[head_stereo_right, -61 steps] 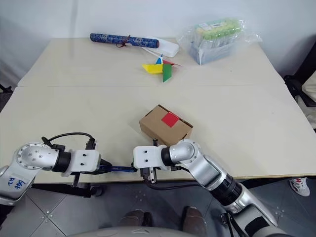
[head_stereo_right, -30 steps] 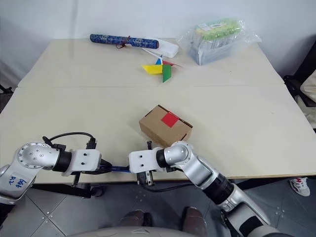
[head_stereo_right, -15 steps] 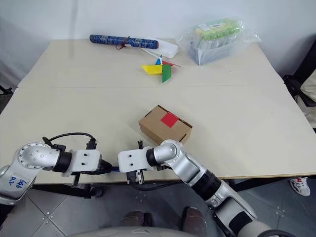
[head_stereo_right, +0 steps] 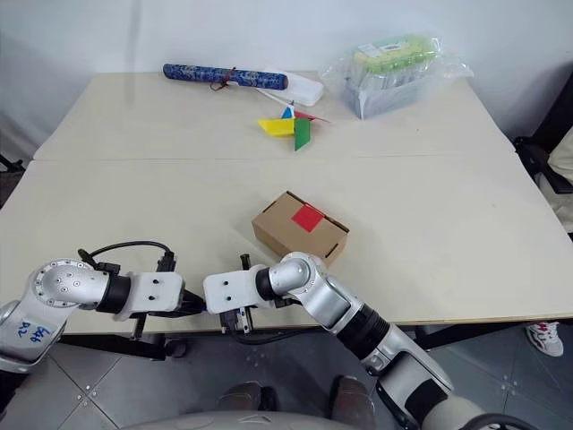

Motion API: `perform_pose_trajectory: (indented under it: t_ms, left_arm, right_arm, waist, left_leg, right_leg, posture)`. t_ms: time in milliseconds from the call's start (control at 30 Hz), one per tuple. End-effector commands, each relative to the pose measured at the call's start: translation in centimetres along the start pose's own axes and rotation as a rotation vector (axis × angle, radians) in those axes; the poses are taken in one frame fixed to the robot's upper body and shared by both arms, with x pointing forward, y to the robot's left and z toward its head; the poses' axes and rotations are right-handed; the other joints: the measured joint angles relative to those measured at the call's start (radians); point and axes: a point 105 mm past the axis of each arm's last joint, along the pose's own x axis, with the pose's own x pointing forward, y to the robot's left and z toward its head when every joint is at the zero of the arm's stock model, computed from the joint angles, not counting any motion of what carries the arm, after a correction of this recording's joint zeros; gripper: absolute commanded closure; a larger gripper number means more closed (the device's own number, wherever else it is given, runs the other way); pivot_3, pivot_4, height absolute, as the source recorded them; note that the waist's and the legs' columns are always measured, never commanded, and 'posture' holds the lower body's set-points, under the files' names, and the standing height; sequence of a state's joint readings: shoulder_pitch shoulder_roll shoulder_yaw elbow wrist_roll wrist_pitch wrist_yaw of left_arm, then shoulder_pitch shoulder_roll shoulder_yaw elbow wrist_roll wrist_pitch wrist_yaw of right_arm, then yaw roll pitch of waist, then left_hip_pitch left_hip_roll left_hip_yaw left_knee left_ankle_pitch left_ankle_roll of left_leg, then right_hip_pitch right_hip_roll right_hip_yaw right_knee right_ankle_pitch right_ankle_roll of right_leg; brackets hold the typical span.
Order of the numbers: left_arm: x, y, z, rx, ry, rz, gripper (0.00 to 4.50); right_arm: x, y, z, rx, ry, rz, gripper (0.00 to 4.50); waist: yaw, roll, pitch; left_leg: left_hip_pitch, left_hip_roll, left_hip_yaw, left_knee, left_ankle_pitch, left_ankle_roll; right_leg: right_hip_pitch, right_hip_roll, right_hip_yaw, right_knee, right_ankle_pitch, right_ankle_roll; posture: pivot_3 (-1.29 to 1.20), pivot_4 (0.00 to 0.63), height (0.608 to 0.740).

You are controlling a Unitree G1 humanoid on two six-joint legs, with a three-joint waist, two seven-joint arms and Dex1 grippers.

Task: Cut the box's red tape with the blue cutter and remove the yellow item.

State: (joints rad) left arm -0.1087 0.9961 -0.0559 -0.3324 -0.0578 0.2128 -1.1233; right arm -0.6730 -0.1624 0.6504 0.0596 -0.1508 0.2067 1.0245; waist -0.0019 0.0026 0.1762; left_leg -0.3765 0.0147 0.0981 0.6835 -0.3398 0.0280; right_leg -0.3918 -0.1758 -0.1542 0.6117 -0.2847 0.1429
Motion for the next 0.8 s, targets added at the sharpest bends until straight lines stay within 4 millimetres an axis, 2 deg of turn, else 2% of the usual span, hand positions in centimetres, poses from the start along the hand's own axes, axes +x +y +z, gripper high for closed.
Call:
perform_pose_trajectory:
  t_ms: [33,167,300,400,433,533,667,800]
  left_arm:
    - [0.7,-0.7,-0.7,-0.032,-0.006,0.006,4.1]
    - [0.1,0.1,-1.4,-0.04,-0.02,0.091,4.1]
    - [-0.9,1.5,-1.9,-0.061,-0.047,0.203,4.1]
    - [-1.4,2.1,-2.0,-0.069,-0.076,0.249,4.1]
    - [-1.9,2.6,-2.0,-0.073,-0.084,0.283,4.1]
    - [-4.4,5.3,-2.0,-0.055,-0.119,0.462,4.1]
    - [-6.3,7.4,-1.5,-0.016,-0.153,0.568,4.1]
    - [-8.2,9.9,0.4,0.029,-0.262,0.684,4.1]
  right_arm:
    - [-2.3,-1.3,2.4,0.055,-0.085,-0.071,4.45]
    - [-6.6,-1.3,2.9,0.182,-0.091,-0.087,4.45]
    - [-11.0,-1.3,2.4,0.275,-0.038,-0.136,4.45]
    - [-12.6,-1.6,2.3,0.324,-0.021,-0.174,4.45]
    - [-13.7,-2.1,2.5,0.346,-0.017,-0.198,4.3]
    - [-17.7,-5.5,4.0,0.432,-0.041,-0.347,3.54]
    - [-19.5,-7.5,5.2,0.472,-0.059,-0.418,2.18]
    - [-20.9,-9.2,6.0,0.52,-0.057,-0.47,0.81]
  waist:
    - [0.002,0.0,0.0]
    - [0.003,0.0,0.0]
    - [0.001,0.0,0.0]
    - [-0.006,0.0,0.0]
    - [-0.008,0.0,0.0]
    - [-0.013,0.001,0.005]
    - [-0.013,-0.001,0.004]
    - [-0.008,-0.001,0.005]
  left_leg:
    - [0.0,0.0,0.0,0.0,0.0,0.0]
    - [0.0,0.0,-0.001,0.0,0.0,0.0]
    - [-0.001,0.001,-0.001,0.0,0.0,0.001]
    - [0.0,0.001,0.0,-0.001,0.0,0.0]
    - [0.0,0.001,0.001,-0.001,-0.001,0.0]
    - [-0.001,0.002,0.001,-0.002,-0.001,0.0]
    - [-0.006,0.003,-0.001,-0.001,0.0,0.0]
    - [-0.011,-0.001,-0.003,-0.001,-0.001,0.001]
  right_leg:
    - [0.0,0.0,0.0,0.0,0.0,0.0]
    - [0.0,0.0,0.0,0.0,0.0,0.0]
    - [0.0,-0.001,0.0,-0.001,0.0,0.0]
    - [-0.001,-0.001,-0.001,0.0,0.0,-0.001]
    - [-0.002,0.0,-0.001,0.0,-0.001,-0.001]
    - [-0.002,0.0,-0.001,0.0,-0.001,-0.002]
    - [-0.006,-0.002,-0.003,0.0,0.0,-0.002]
    - [-0.008,-0.002,-0.006,-0.001,0.0,-0.001]
  posture:
    - [0.0,0.15,0.74]
    - [0.0,0.15,0.74]
    - [0.0,0.15,0.74]
    - [0.0,0.15,0.74]
    - [0.0,0.15,0.74]
    - [0.0,0.15,0.74]
    - [0.0,0.15,0.74]
    - [0.0,0.15,0.74]
